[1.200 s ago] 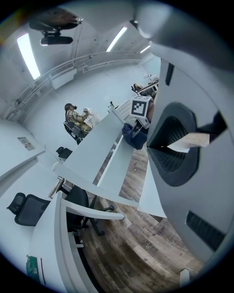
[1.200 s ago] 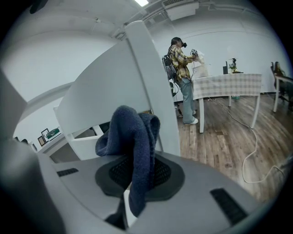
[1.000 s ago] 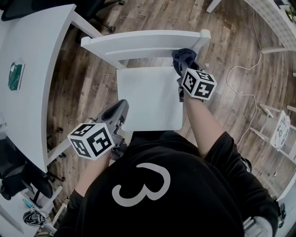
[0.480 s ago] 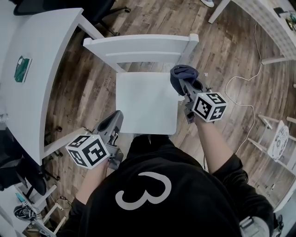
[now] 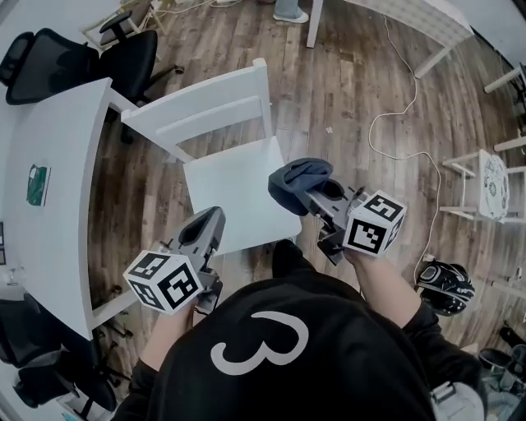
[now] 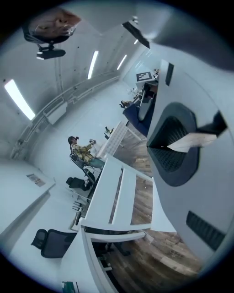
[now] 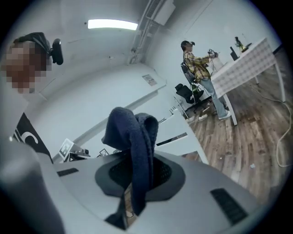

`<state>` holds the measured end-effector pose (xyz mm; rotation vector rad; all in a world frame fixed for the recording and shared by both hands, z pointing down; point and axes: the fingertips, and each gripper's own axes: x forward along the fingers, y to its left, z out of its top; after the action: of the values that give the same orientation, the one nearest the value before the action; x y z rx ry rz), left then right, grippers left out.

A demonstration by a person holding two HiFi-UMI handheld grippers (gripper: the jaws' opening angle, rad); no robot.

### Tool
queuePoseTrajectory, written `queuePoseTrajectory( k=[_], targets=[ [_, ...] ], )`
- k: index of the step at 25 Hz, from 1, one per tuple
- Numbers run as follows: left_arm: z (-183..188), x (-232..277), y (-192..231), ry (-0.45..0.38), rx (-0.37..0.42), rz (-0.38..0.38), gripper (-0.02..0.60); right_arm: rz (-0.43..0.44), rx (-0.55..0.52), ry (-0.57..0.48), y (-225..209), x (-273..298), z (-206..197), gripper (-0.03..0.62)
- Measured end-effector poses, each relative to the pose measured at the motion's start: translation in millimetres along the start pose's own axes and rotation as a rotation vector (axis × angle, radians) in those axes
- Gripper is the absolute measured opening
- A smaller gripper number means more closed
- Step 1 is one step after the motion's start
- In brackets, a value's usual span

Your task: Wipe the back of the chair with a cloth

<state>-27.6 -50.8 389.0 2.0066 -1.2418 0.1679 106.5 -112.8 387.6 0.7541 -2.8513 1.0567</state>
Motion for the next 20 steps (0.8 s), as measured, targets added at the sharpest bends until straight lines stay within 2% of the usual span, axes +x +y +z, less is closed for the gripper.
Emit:
queuePoseTrajectory(
  k=[2,7,14,20],
  targets=[
    [-3,-26,-22,-0.022,0.037,-0.041,0.014,0.013,-0.049,-0.018,41,-19,-6,0.051],
    [-10,-111,-55,-0.131,0.135,-0.08,0.014,0.075,-0.155,-0.057,141,-51,-28,0.051],
    [-30,-239,-95,-0.25,0.187,-0.144,0.014,0.203,-0.219,-0.064,290,-81,-63,0.051],
    [-38,-295,-127,-0.318,0.212,-0.209,0.014,0.215,-0.205,-0.135,351,-108,-66,0.051]
  ],
)
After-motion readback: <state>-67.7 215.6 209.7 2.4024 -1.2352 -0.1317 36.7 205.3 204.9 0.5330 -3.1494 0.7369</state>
